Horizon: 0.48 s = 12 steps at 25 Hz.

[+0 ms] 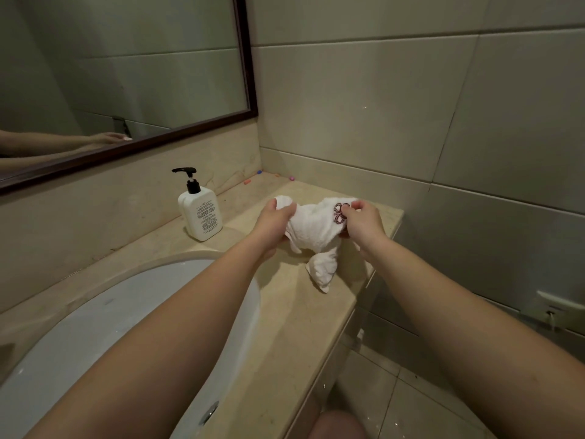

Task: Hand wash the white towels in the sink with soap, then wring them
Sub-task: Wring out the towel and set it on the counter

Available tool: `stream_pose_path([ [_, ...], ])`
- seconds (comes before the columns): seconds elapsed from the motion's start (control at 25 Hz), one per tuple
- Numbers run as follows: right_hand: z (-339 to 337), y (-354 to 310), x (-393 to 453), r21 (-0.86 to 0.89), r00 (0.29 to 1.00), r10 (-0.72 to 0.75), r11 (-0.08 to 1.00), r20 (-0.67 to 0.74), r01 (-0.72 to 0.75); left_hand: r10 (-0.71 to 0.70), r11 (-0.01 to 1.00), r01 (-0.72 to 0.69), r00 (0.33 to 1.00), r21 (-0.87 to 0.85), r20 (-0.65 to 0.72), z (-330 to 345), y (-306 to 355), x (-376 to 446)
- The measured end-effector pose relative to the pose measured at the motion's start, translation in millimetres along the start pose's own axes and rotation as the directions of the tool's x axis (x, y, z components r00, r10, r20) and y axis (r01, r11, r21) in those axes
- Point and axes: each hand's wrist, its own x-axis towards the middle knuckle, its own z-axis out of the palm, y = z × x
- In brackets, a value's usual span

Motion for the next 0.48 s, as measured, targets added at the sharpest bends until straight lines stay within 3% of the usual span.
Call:
stream_pose_path([
  [0.16,-4.9,-10.1,-7.5,0.015,0.997,-0.076,0.997,0.018,0.076,-0.025,1.0,0.025,0.996,-0.006,0.087,-2.3,5.0,-11.3],
  [0.36,-10.6,-3.5,-19.9,0.212,0.995,0.092,0.972,0.037,-0.098,-0.102,0.995,0.102,0.994,-0.005,0.04,-15.6,-0.9,-17.1],
  [0.48,-17.2,-12.1,-29.9,0.4,0.987,0.147,0.902,0.068,-0.162,-0.129,0.981,0.141,0.987,-0.131,0.095,-21.1,1.4,-26.4],
])
